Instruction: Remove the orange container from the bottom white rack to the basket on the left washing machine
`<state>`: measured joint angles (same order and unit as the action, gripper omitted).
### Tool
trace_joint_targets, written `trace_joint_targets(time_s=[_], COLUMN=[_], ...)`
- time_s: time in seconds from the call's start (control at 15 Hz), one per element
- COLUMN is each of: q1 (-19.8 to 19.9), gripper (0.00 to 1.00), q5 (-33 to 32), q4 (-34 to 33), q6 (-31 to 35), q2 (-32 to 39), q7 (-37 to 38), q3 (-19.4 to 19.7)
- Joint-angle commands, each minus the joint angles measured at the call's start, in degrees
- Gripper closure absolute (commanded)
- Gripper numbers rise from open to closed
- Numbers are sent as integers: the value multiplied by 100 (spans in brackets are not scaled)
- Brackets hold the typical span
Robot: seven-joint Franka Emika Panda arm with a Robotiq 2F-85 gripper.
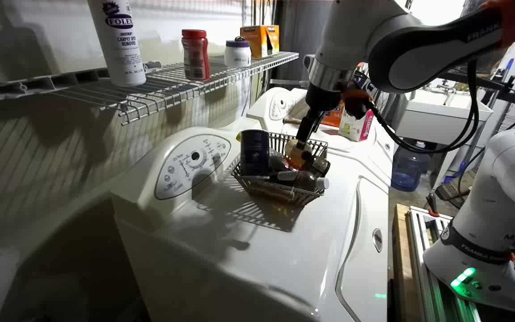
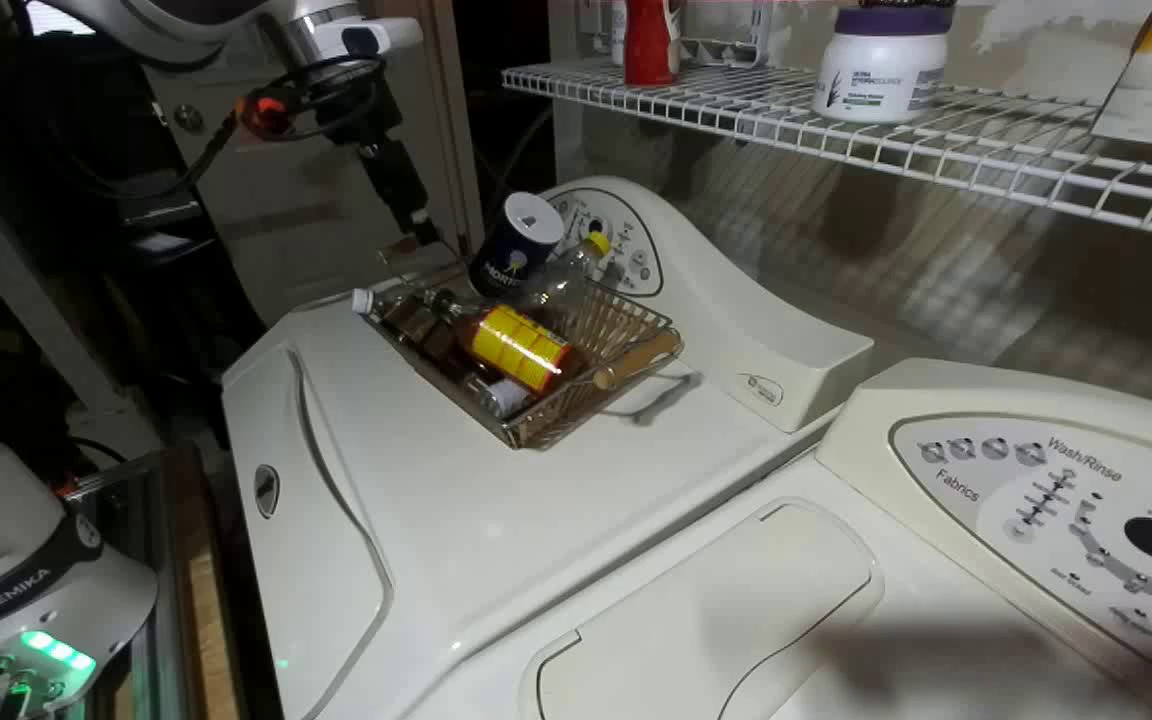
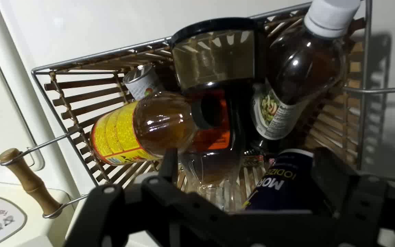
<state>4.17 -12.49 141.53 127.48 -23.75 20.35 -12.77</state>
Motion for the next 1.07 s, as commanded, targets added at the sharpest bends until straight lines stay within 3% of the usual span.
trace_joint_targets(time_s=[0.0, 0.27, 0.6, 1.0], q1=[-125, -134, -353, -415], gripper=[0, 0, 0, 0], q5=[-57, -82, -58, -55], q4=[-14, -166, -761, -1524], q6=[-27, 168, 829, 714], q2=[11, 240, 689, 816], q7=[40, -62, -940, -1518], q3=[117, 140, 288, 430])
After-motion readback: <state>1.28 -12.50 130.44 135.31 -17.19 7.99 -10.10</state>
